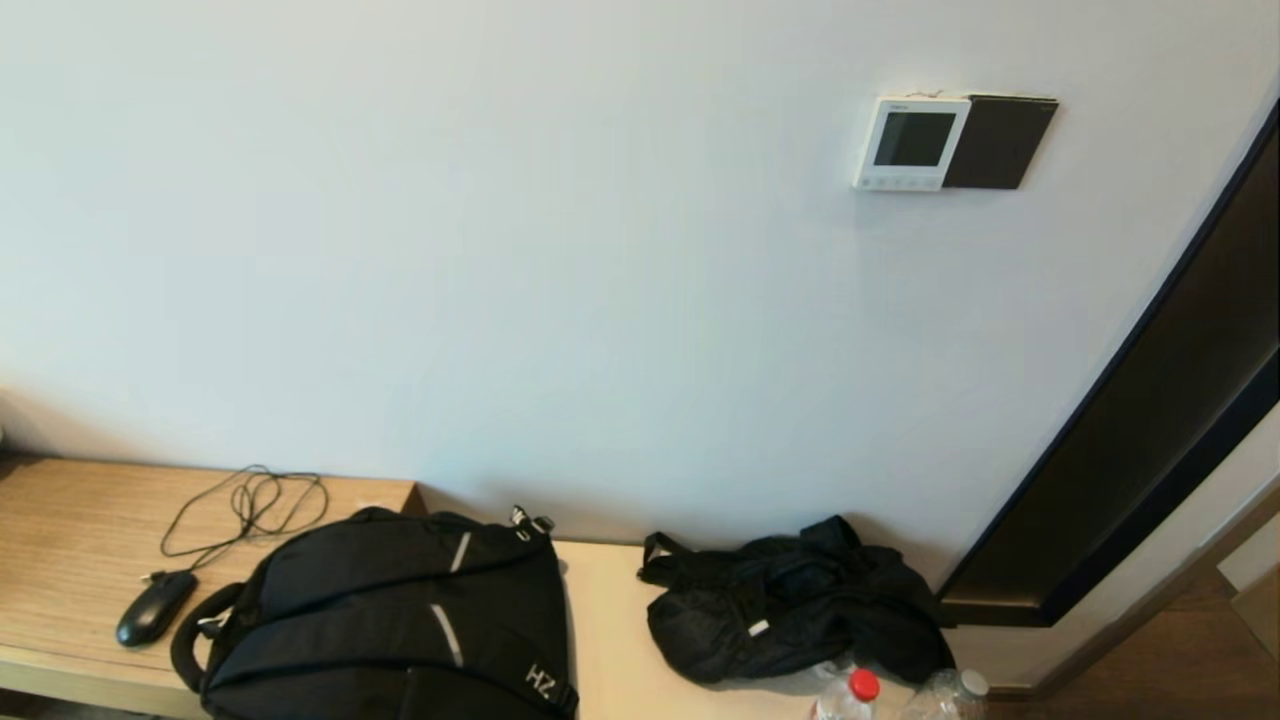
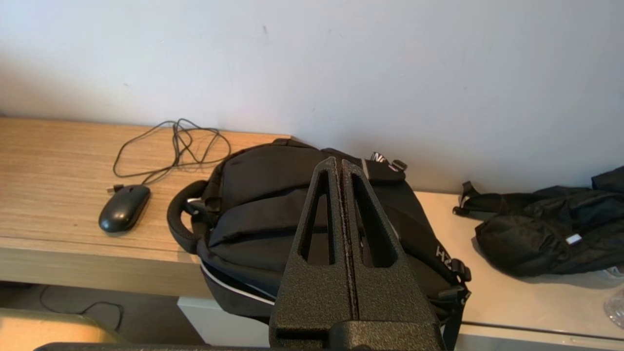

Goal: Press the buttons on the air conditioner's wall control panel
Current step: Turn on the central air conditioner

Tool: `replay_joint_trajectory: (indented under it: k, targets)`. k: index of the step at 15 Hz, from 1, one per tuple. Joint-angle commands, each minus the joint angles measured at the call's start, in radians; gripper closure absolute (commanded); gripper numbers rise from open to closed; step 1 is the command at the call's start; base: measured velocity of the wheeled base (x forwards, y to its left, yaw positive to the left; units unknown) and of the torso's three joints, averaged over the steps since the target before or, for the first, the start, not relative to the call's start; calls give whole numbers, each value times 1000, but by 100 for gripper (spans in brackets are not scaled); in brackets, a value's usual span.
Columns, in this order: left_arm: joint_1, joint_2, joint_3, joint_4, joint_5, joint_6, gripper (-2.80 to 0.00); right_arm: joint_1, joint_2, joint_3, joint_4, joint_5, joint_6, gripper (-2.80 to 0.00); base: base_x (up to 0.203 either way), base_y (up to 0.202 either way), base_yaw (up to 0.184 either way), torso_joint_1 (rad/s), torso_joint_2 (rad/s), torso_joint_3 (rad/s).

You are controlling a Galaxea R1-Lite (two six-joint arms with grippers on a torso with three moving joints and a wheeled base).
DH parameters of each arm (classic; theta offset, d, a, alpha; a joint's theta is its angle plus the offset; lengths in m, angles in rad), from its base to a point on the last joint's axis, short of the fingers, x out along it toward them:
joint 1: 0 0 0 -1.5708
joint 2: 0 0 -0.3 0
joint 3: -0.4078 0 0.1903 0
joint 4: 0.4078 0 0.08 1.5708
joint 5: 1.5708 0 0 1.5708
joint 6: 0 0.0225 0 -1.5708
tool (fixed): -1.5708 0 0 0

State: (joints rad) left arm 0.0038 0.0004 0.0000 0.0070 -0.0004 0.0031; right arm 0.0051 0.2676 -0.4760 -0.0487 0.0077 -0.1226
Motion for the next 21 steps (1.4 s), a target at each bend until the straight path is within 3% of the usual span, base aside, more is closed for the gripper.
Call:
replay_joint_trajectory:
  k: [1,4,8,14,21]
  targets:
    - [1,0,0,-1,0,-2,0,0,149,-77,-54,0,-4,0,0,0,0,0,0,0]
    - [1,1,0,1,0,-2,0,1,393,-181,-138,-1,-5,0,0,0,0,0,0,0]
    - [1,1,0,1,0,-3,0,27,752,-415,-200,-20,-3,0,0,0,0,0,0,0]
    - [1,1,0,1,0,-5,0,230,1135,-664,-321,-244,-24,0,0,0,0,0,0,0]
    - [1,1,0,1,0,-5,0,267,1398,-782,-420,-314,-32,0,0,0,0,0,0,0]
